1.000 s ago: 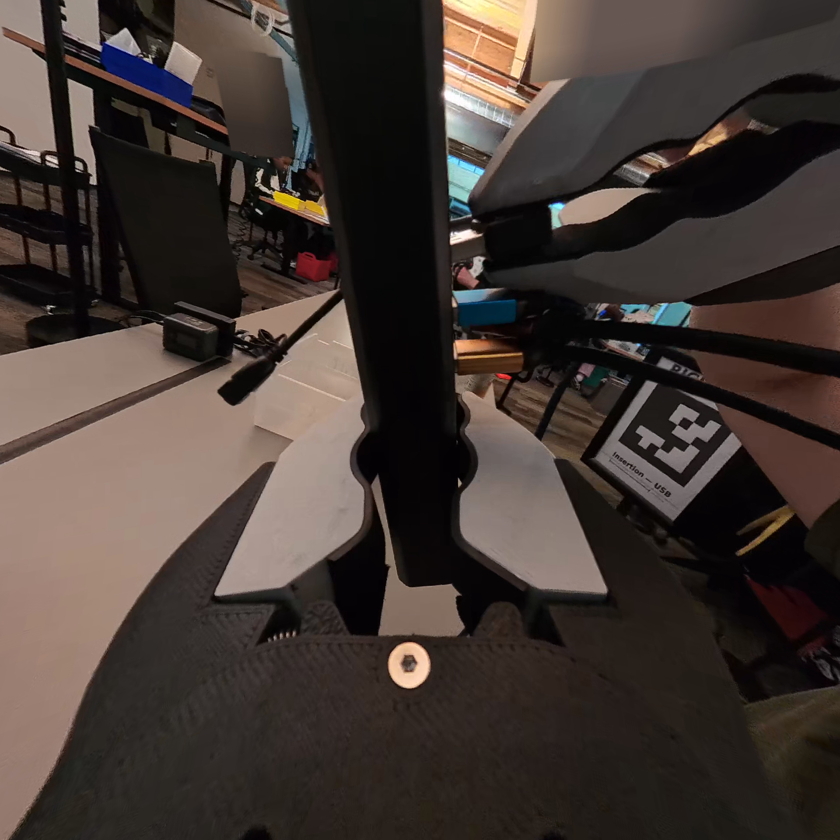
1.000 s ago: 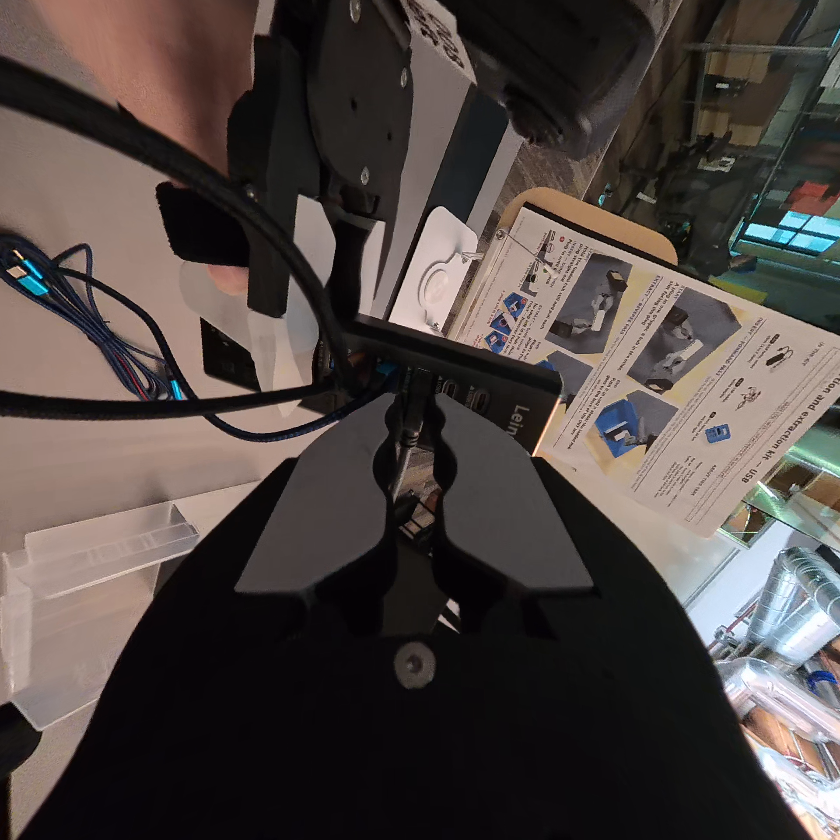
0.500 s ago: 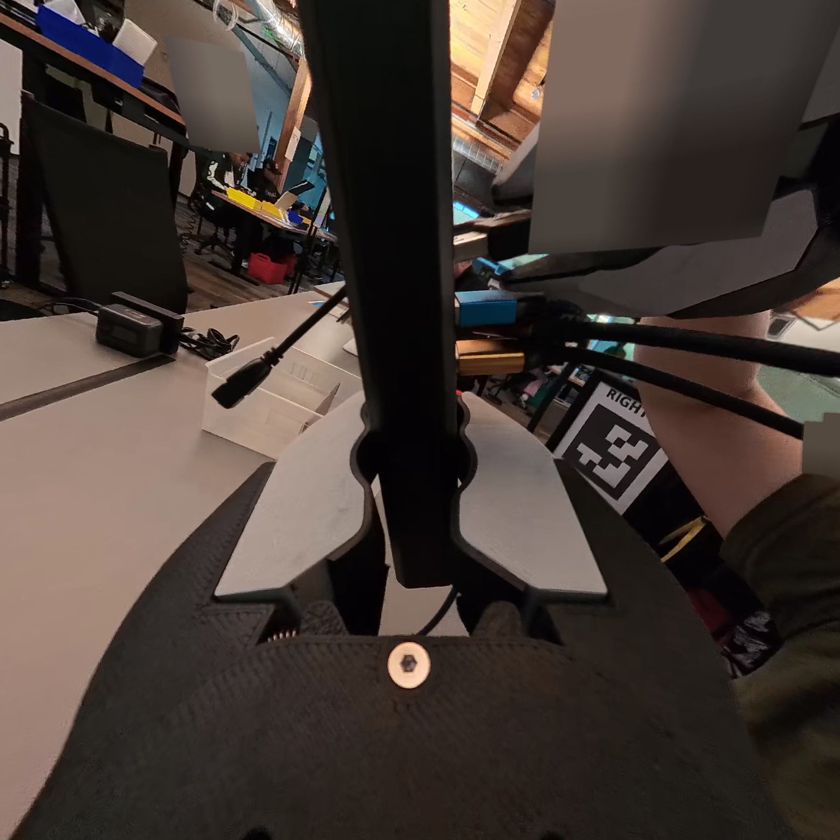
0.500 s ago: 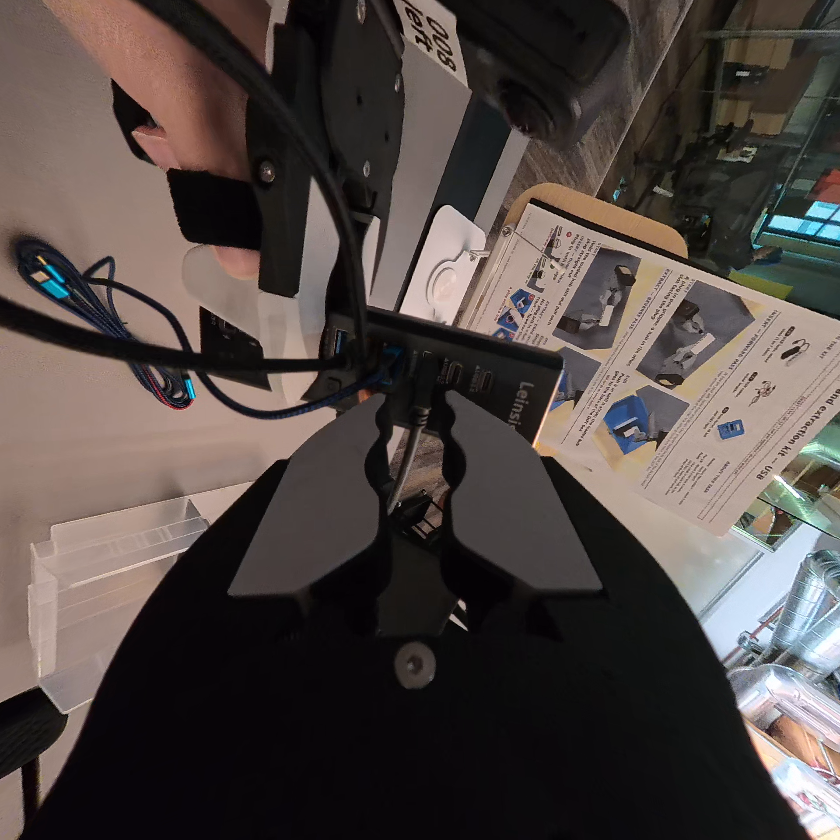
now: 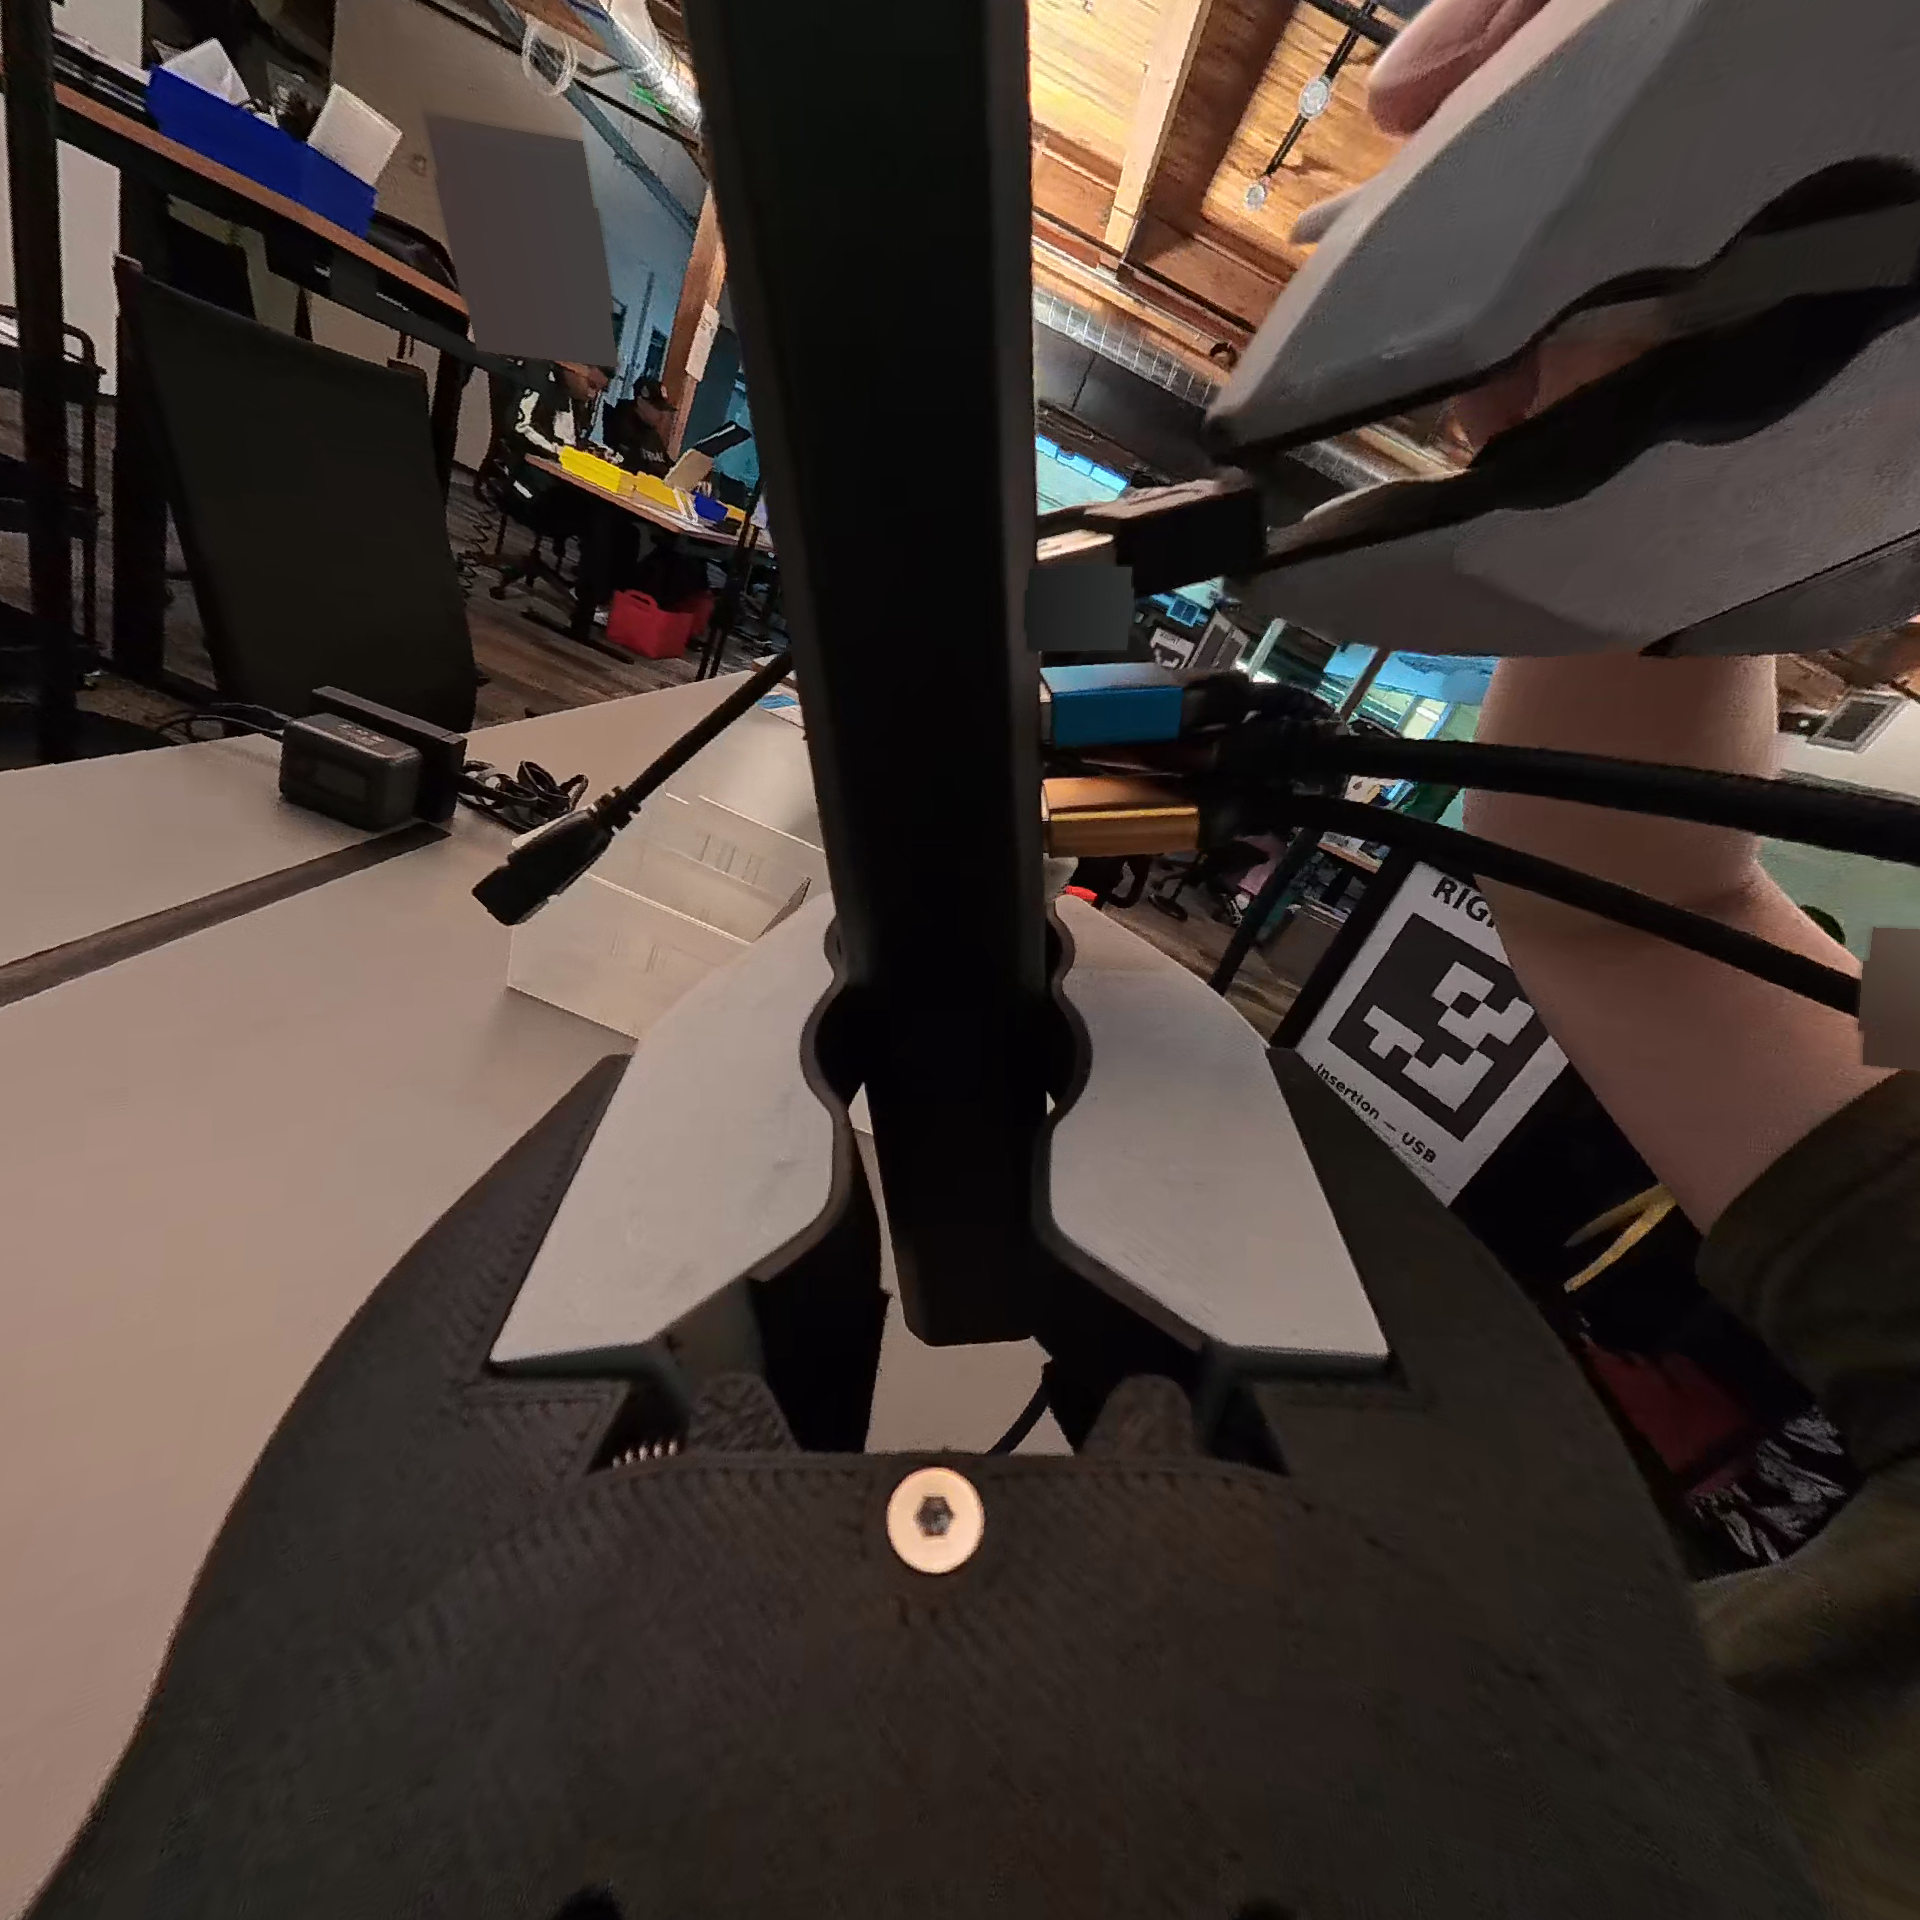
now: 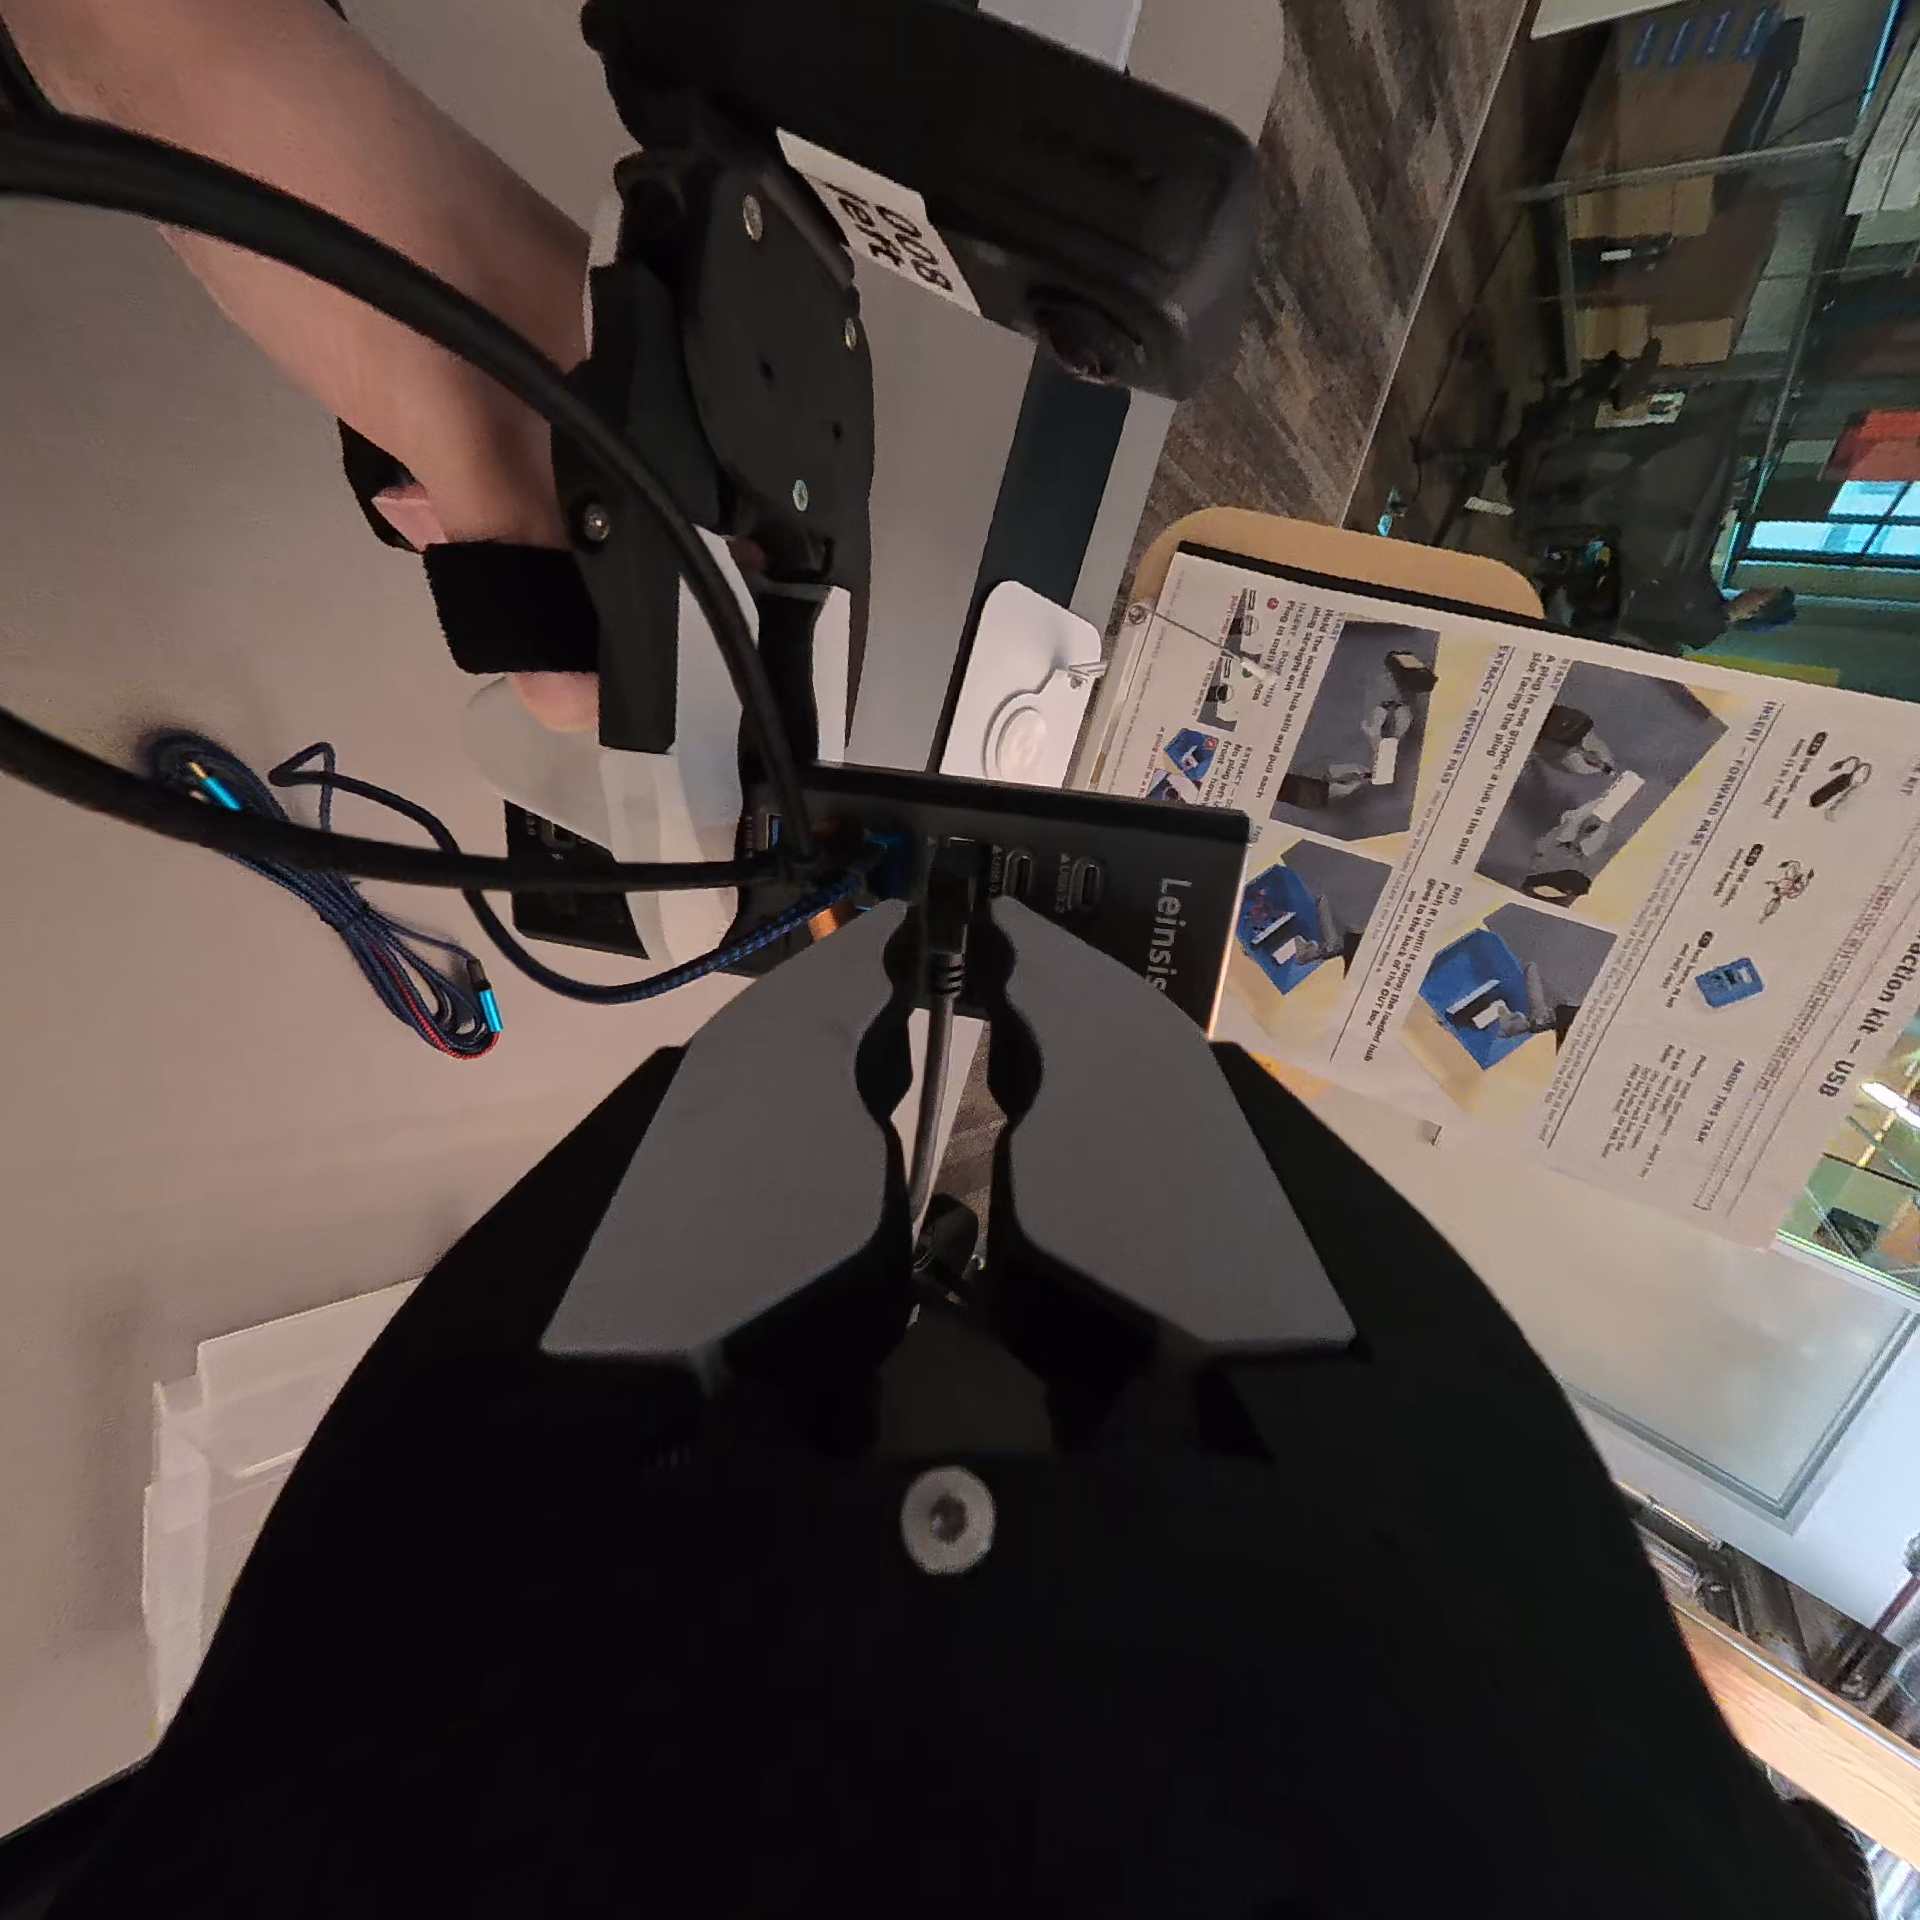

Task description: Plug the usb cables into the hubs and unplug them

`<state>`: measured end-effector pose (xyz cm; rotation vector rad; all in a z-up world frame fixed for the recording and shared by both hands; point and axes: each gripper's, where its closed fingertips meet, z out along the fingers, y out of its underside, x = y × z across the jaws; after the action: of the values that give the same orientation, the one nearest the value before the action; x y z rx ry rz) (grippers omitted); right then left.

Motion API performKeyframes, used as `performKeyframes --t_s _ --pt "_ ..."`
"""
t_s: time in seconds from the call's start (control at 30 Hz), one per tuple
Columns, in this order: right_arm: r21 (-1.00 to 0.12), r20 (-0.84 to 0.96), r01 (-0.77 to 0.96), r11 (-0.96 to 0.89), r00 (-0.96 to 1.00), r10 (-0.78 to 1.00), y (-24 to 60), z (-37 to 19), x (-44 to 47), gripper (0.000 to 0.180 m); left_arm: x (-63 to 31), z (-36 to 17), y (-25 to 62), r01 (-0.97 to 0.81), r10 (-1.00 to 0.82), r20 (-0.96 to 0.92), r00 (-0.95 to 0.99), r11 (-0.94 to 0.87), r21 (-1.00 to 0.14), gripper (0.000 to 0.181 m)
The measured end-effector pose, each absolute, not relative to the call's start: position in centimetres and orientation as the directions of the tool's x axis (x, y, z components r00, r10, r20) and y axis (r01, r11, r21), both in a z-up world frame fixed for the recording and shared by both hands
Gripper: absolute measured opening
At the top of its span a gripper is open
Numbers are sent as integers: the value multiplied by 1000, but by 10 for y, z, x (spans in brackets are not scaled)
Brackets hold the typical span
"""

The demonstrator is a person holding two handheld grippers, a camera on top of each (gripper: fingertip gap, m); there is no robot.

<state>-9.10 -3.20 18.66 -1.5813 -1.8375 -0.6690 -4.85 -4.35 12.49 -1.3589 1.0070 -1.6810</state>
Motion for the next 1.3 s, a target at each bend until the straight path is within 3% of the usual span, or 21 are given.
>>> performKeyframes --t_s 0.37,0.8,1.3 --pt "-48 750 985 164 -73 657 -30 186 -96 8 -50 125 -39 81 -925 360 -122 -371 -925 29" --pt "39 798 977 211 -157 581 -38 186 -101 8 -53 129 -34 119 -986 169 4 -168 -979 30" --pt "67 819 966 251 -197 540 -42 191 -105 9 -58 137 -35 140 -996 51 69 -41 -989 30"
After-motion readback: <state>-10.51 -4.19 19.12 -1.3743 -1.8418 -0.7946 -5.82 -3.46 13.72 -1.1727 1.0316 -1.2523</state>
